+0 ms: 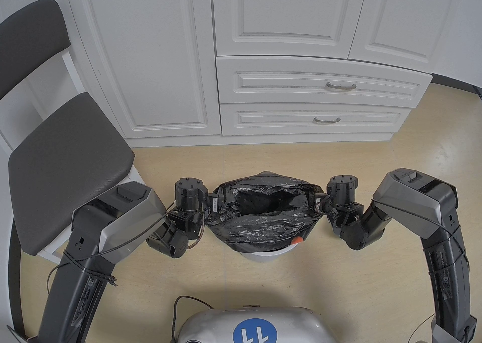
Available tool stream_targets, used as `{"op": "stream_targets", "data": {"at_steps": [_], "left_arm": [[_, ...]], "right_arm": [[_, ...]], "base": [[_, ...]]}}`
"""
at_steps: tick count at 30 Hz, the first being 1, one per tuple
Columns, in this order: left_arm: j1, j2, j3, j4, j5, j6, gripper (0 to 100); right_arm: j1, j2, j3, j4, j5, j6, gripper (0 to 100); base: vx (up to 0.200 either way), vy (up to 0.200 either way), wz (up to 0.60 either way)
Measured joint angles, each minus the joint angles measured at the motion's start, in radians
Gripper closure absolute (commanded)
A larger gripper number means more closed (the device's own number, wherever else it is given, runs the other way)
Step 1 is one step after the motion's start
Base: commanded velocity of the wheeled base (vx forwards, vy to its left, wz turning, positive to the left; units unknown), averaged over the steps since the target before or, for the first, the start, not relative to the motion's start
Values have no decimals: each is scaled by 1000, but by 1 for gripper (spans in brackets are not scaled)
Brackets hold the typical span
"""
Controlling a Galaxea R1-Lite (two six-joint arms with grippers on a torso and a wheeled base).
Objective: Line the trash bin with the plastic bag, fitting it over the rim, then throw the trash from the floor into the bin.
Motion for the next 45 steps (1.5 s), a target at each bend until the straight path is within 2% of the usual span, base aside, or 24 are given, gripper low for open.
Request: {"op": "stream_targets", "data": {"at_steps": [5,11,32,39,45], "left_arm": [[0,-15,9,-5,0,-9,0],[-3,-41,-3,-10,-2,-72,0],[12,52,-114,41,0,-75,0],[18,40,-80,41,0,-71,0],[18,-33,2,31,-4,-70,0]], "right_arm": [[0,-19,7,0,2,1,0],[-12,-45,-7,-1,7,23,0],[-51,39,-90,69,17,43,0],[-57,39,-77,67,18,43,0],[-42,-32,-13,61,17,43,0]], "base": [[0,0,0],[0,0,0],[0,0,0],[0,0,0],[0,0,0]]}}
